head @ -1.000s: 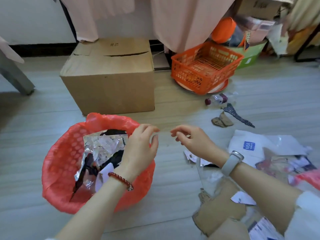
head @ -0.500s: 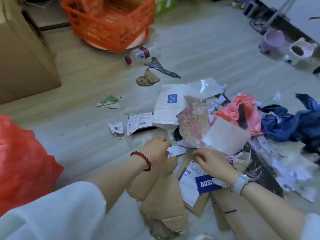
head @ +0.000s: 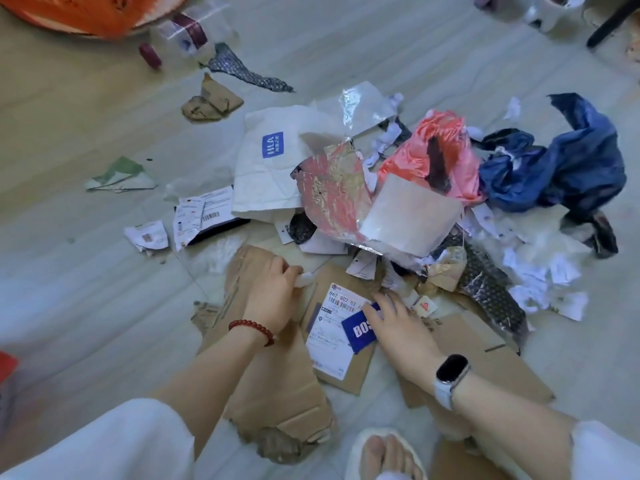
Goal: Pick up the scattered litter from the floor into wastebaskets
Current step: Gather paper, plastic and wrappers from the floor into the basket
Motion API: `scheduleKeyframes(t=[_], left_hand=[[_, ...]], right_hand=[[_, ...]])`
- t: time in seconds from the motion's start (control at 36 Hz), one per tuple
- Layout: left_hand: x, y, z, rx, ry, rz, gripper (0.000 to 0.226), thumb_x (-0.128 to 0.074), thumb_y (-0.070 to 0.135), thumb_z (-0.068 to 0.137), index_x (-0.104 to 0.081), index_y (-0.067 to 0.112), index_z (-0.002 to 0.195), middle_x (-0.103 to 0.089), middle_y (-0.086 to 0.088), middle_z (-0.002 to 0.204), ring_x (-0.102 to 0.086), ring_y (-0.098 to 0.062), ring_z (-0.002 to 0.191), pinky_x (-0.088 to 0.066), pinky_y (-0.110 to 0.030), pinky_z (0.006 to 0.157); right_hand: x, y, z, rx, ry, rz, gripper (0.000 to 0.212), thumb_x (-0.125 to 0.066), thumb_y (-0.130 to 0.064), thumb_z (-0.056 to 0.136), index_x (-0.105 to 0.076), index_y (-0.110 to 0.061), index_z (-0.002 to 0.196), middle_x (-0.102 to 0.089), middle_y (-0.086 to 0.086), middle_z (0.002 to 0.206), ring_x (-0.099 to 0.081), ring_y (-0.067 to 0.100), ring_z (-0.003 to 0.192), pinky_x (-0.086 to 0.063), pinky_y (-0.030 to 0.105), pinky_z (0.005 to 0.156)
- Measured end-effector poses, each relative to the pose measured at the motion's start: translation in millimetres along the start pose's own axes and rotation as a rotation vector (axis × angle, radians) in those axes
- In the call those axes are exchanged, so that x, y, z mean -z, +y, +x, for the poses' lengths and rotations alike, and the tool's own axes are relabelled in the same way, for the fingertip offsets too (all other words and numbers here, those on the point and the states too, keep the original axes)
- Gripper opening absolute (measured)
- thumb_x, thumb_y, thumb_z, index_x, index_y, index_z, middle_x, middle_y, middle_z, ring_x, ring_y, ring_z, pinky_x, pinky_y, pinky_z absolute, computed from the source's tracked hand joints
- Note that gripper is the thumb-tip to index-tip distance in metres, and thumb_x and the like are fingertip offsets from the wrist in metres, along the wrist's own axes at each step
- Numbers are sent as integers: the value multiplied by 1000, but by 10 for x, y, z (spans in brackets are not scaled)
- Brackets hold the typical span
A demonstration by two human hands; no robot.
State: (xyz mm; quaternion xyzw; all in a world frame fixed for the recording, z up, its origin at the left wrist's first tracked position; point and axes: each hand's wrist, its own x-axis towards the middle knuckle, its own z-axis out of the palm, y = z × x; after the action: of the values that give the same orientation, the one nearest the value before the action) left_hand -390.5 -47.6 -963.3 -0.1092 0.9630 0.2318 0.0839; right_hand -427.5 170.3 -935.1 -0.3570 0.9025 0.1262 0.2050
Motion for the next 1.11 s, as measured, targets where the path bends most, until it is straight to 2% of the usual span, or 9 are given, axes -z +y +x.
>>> scheduleKeyframes(t=[0.08, 0.17, 0.28, 0.36, 0.5, 0.69, 0.86, 0.97, 1.11], left_hand=[[42, -79, -51, -22, 101, -48, 22, -53, 14, 90, -63, 6, 107, -53, -10, 106, -47, -25, 99, -28, -23, 74], [36, -173, -66, -15, 160, -89, 10, -57, 11, 87, -64, 4, 89, -54, -9, 98, -49, -26, 94, -36, -28, 76], [135, -201, -28, -45, 123, -125, 15, -52, 11, 80, -60, 8, 67, -58, -5, 72, -53, -22, 73, -46, -37, 67], [220, -136, -8, 30, 68, -266, 10, -51, 16, 88, -59, 13, 82, -56, 4, 73, -57, -19, 77, -46, -33, 70], [555, 31, 22, 259, -53, -787, 17, -37, 13, 96, -53, 9, 99, -63, 0, 85, -61, -3, 61, -46, -16, 53], [877, 117, 22, 342, -70, -1292, 21, -44, 33, 95, -55, 15, 93, -62, -4, 87, -57, -14, 63, -45, -29, 59], [887, 67, -27, 301, -13, -1118, 14, -62, 16, 86, -58, 13, 100, -66, -2, 92, -62, -13, 75, -50, -18, 62], [865, -3, -31, 419, 28, -1141, 6, -56, 12, 89, -55, 18, 89, -65, -4, 88, -63, -14, 72, -53, -25, 62], [866, -63, -16, 507, 94, -1153, 10, -47, 8, 91, -51, 16, 93, -64, -10, 101, -63, -24, 92, -52, -41, 86]], right_hand=[[-87, 32, 1, 26, 127, -18, 54, -81, -13, 46, -55, -9, 94, -64, 13, 92, -65, 30, 84, -52, 31, 43], [-106, 38, -6, 75, 275, -75, 38, -65, -19, 64, -48, -11, 96, -63, 6, 85, -60, 25, 77, -48, 30, 48], [-53, 44, -13, 101, 305, -95, 45, -80, -22, 53, -50, -16, 86, -58, 2, 73, -57, 23, 66, -37, 33, 61], [21, 38, -3, 159, 337, 26, 45, -83, -12, 47, -50, -19, 76, -53, -1, 67, -55, 20, 58, -25, 28, 59], [516, -198, 115, -5, 368, 811, 12, -48, -10, 93, -58, -4, 96, -52, -2, 81, -52, 20, 76, -27, 24, 62], [1024, -529, 345, -224, 282, 1490, 12, -61, -11, 87, -57, -22, 84, -69, 9, 91, -67, 27, 84, -55, 44, 80], [1016, -623, 349, -95, 292, 1261, 18, -52, -14, 92, -69, -12, 98, -71, 7, 89, -67, 24, 85, -53, 42, 85], [824, -353, 295, 15, 633, 478, 32, -54, -22, 86, -61, -12, 116, -65, 6, 101, -59, 26, 94, -50, 30, 75], [651, -9, 367, -186, 211, 115, 67, -58, -27, 85, -25, -19, 143, -36, 11, 143, -34, 32, 132, -34, 44, 100]])
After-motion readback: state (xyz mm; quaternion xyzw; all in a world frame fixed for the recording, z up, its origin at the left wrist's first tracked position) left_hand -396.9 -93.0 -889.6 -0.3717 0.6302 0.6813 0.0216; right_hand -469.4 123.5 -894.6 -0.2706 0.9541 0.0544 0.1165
